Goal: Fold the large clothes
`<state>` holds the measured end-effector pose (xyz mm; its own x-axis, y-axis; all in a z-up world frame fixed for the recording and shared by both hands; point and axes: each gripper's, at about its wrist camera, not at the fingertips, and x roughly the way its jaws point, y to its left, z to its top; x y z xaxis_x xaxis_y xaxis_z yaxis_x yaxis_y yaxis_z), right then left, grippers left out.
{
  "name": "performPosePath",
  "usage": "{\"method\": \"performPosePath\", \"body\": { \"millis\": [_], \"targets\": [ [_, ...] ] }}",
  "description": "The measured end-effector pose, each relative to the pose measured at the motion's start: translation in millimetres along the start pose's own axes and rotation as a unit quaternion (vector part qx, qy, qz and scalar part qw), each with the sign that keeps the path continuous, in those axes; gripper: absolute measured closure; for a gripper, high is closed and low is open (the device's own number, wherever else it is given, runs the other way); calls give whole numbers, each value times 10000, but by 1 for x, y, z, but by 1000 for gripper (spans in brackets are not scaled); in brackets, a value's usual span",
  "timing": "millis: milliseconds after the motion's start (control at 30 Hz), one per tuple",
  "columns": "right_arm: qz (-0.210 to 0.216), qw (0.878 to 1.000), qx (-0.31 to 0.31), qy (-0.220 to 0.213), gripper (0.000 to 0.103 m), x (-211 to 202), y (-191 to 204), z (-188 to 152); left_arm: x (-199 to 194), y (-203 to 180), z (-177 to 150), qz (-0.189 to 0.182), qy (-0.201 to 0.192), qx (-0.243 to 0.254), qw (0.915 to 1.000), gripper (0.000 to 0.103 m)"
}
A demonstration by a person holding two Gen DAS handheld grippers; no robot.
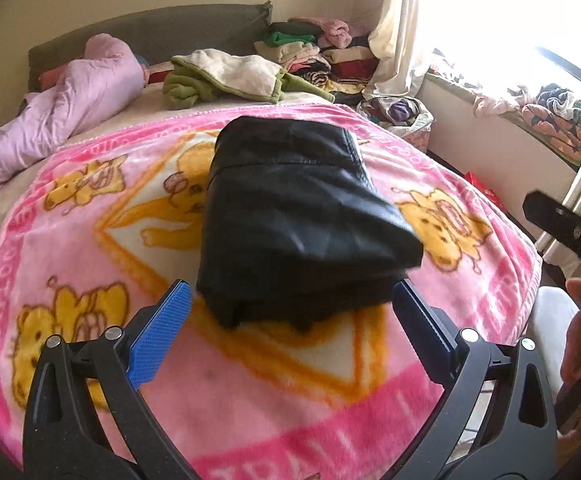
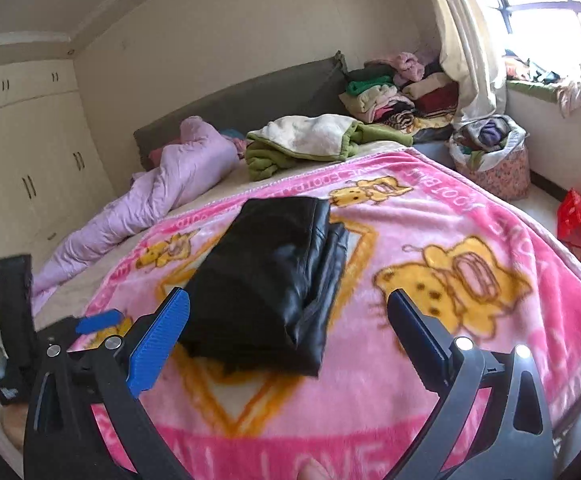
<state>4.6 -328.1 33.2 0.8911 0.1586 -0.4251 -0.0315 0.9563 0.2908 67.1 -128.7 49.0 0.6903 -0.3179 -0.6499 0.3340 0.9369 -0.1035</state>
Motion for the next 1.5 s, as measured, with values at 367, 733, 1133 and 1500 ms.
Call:
{"method": "performPosePath", "body": {
  "millis": [367,733,1133,1500],
  "targets": [
    [-394,9989,-4,242,4,-15,14,-68,-17,3,-51,151,59,-183,9997,9],
    [-825,9955,-385,279,4,-14,22,-109,-1,4,-85,499,203,-88,9985,9],
    [-843,9948,-332,458,4,-11,20,-117,-5,8,-87,488,164,-188,9985,9],
    [-825,9948,-337,496,4,-10,21,-118,-5,10,-87,485,194,-186,9985,9]
  ]
}}
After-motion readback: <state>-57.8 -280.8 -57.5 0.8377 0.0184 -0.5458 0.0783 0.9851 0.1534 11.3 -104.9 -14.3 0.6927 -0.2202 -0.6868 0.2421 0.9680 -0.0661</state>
